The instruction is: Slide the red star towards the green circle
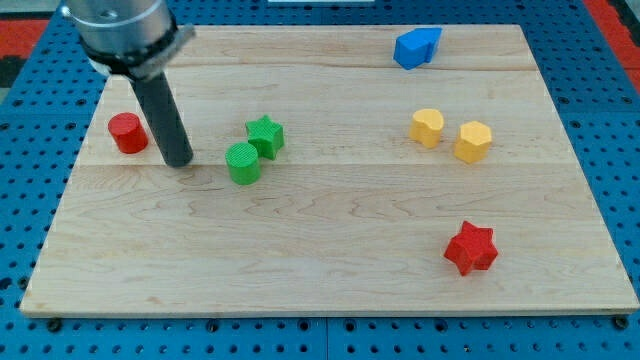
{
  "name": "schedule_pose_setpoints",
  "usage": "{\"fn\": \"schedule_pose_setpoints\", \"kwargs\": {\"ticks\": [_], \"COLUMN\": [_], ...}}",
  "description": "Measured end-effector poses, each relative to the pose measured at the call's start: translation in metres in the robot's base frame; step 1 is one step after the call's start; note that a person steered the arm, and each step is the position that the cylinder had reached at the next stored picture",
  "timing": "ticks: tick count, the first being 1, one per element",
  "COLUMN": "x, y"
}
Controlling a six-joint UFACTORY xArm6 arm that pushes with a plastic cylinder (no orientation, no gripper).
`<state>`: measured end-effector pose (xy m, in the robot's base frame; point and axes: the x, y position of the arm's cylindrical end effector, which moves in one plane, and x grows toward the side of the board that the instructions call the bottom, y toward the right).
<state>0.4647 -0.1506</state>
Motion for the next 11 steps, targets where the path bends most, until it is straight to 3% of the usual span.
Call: {"fn": "schedule_pose_setpoints", "kwargs": {"ticks": [1,2,3,4,5,6,8,9,10,11], "x": [0.056,0.068,0.068,0.037,0.046,0.104,0.127,0.128,0.109,0.093], "y": [0.04,0.112,0.157,0.238,0.338,0.372,0.207,0.237,0.334,0.304]}}
